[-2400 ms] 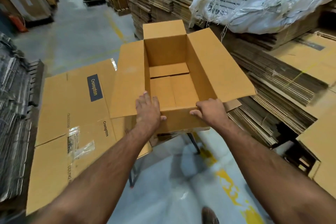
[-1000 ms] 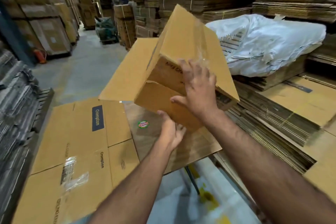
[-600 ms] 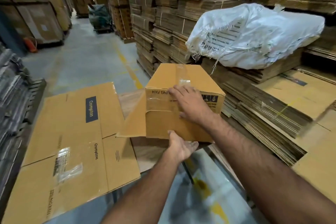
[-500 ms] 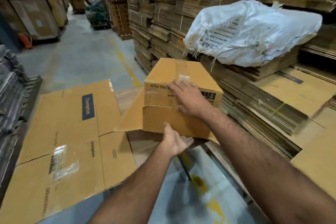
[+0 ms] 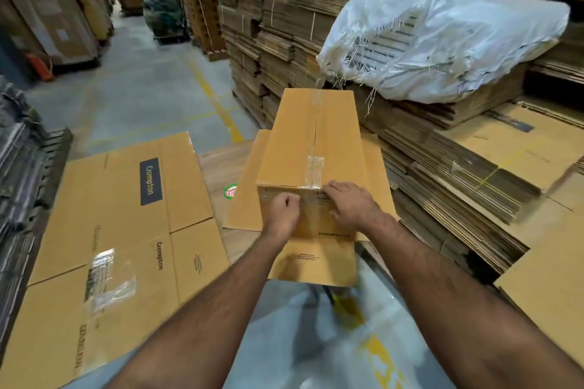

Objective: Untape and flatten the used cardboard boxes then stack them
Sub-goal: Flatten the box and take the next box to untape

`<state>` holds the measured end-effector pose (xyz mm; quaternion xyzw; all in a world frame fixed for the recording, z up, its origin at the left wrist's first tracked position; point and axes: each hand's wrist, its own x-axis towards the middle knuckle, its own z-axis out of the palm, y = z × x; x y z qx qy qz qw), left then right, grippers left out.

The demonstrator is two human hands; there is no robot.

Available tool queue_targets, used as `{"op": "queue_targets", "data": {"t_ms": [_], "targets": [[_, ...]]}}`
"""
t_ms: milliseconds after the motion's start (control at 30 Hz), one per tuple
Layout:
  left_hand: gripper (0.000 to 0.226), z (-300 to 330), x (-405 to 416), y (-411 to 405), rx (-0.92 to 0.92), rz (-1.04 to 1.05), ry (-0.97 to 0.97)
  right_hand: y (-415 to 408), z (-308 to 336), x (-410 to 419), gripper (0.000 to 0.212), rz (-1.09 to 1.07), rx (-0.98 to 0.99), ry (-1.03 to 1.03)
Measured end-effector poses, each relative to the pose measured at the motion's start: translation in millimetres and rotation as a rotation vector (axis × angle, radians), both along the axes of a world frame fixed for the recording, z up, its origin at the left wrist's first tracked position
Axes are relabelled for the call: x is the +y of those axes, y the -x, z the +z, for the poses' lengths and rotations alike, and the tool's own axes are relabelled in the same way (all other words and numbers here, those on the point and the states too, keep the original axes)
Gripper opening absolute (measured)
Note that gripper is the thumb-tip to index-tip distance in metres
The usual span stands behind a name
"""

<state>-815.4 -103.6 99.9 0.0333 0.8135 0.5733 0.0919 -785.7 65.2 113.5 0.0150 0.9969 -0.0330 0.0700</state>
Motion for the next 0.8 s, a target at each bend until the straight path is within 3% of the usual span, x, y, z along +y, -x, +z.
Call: {"op": "queue_targets", "data": {"t_ms": [67,133,367,533,667,800], "targets": [[0.032,6,-2,11,0.328,-0.117,0.264,5,3,2,0.059,-0.006,0.02,0.025],[0.039,13,0,24,0.533,-0.276,0.572,10,5,2,0.051,-0.018,0.034,0.04],[0.063,10,2,49,0.413,-0.475,1.123,24,3,1,0.028,-0.063,0.1,0.063],[0.058,7,0,54,0.525,-0.431,1.176,38,8,3,0.025,-0.029,0.155,0.036],[0.046,11,5,62,0.476,-0.403,1.123,59,10,5,0.027,-0.072,0.211,0.136],[0.035,13,10,71,0.464,-0.35,1.079,84,5,2,0.073,-0.228,0.146,0.164]]}}
